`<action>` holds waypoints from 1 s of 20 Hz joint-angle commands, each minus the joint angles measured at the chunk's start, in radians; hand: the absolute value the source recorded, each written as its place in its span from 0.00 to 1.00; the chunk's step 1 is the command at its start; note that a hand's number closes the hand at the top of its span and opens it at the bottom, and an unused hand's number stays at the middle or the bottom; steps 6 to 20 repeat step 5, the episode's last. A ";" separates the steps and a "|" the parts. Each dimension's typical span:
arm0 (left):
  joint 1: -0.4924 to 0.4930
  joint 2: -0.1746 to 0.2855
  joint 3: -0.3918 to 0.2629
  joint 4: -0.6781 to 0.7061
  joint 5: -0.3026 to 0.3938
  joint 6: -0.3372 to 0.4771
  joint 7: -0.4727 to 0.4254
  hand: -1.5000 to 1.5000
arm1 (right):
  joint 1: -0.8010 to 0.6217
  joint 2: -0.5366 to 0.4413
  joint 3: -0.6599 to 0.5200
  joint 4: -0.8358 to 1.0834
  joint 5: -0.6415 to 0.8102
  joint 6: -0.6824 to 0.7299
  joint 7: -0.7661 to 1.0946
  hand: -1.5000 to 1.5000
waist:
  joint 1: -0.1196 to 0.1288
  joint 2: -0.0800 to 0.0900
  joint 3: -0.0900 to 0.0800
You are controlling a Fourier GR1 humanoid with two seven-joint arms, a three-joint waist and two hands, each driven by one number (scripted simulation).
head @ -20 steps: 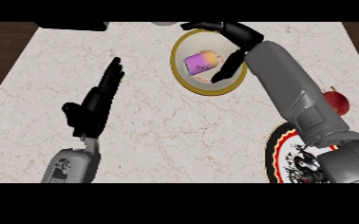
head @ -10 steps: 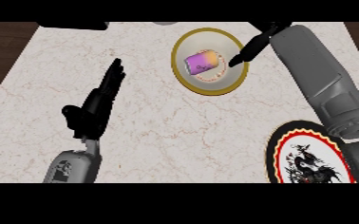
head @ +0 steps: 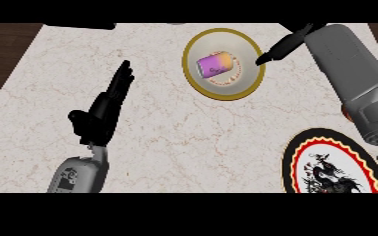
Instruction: Pick the can from the plate and place it in the bowl
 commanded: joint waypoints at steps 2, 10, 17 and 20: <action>-0.012 -0.010 -0.014 -0.020 0.004 -0.005 0.020 0.50 | 0.037 -0.049 0.005 -0.021 -0.018 0.259 -0.168 0.00 | 0.007 0.003 0.002; -0.018 0.008 0.003 0.002 0.010 -0.019 0.001 0.50 | 0.037 -0.046 0.014 -0.036 -0.027 0.256 -0.139 0.00 | 0.013 0.009 0.001; -0.018 0.008 0.003 0.002 0.010 -0.019 0.001 0.50 | 0.037 -0.046 0.014 -0.036 -0.027 0.256 -0.139 0.00 | 0.013 0.009 0.001; -0.018 0.008 0.003 0.002 0.010 -0.019 0.001 0.50 | 0.037 -0.046 0.014 -0.036 -0.027 0.256 -0.139 0.00 | 0.013 0.009 0.001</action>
